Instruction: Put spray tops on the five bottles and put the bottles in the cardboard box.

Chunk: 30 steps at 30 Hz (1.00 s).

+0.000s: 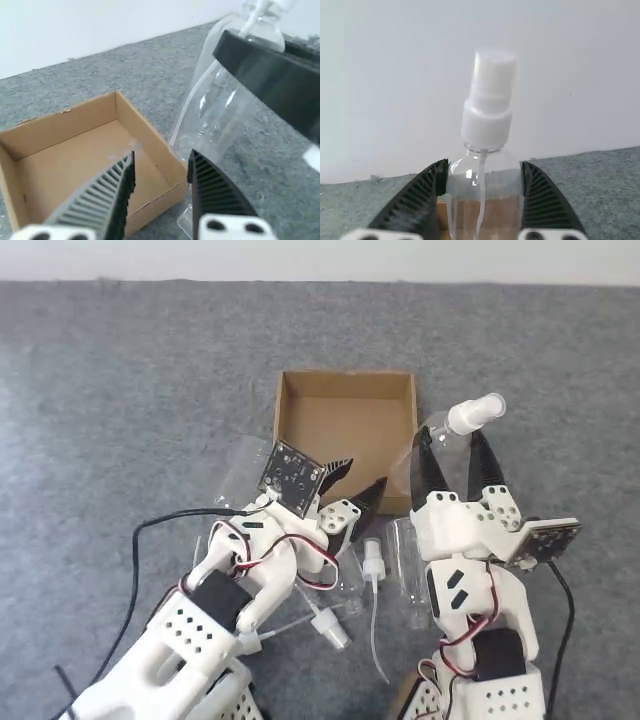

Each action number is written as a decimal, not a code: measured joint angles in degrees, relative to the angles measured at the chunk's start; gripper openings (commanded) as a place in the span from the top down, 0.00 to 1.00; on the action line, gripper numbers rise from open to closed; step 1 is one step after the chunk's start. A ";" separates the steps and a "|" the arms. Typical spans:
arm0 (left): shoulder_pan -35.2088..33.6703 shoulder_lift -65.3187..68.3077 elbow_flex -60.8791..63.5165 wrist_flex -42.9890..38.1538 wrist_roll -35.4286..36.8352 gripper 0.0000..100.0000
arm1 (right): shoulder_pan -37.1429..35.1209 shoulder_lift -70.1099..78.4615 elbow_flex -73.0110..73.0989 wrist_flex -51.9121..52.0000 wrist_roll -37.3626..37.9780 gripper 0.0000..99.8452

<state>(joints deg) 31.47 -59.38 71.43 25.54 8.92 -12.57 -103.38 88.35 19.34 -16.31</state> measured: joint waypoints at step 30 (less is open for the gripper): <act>-0.44 0.00 3.43 -5.45 -0.35 0.84 | -8.88 0.00 -3.60 4.31 -0.26 0.92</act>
<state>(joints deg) 31.03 -59.38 74.86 20.09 8.57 -21.45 -103.38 84.75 23.65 -16.57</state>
